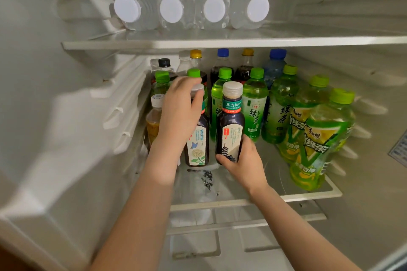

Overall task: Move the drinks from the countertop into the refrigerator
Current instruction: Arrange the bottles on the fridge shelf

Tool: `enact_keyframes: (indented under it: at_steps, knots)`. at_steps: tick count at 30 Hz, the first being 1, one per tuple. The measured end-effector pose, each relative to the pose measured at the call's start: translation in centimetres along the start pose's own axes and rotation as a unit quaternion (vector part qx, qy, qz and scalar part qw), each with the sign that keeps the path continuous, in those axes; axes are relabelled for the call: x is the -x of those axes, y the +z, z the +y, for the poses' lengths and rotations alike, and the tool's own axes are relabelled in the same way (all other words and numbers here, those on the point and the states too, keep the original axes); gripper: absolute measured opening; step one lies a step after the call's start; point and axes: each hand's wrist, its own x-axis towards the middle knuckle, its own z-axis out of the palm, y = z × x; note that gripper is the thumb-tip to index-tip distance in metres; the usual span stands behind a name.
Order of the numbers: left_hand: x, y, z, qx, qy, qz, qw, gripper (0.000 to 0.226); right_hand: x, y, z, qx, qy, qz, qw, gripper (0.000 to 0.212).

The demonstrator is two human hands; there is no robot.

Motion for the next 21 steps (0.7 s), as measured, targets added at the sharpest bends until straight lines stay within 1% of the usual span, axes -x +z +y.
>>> enact_keyframes:
  at_steps: [3, 6, 18, 21]
  knots:
    - [-0.1, 0.0, 0.0, -0.007, 0.001, 0.025, 1.000, 0.027, 0.0, 0.0, -0.1, 0.005, 0.001, 0.000, 1.000, 0.076]
    - [-0.2, -0.1, -0.1, -0.004, 0.000, 0.031, 1.000, 0.026, 0.0, 0.1, -0.1, 0.006, 0.005, -0.001, 1.000, 0.076]
    - [0.7, 0.1, -0.5, 0.028, 0.003, 0.006, 1.000, 0.025, 0.4, 0.7, 0.2, 0.008, 0.025, -0.018, 1.000, 0.081]
    - [0.9, -0.1, -0.4, 0.040, -0.004, 0.000, 0.999, 0.026, 0.7, 0.4, -0.3, 0.012, 0.033, -0.032, 0.999, 0.084]
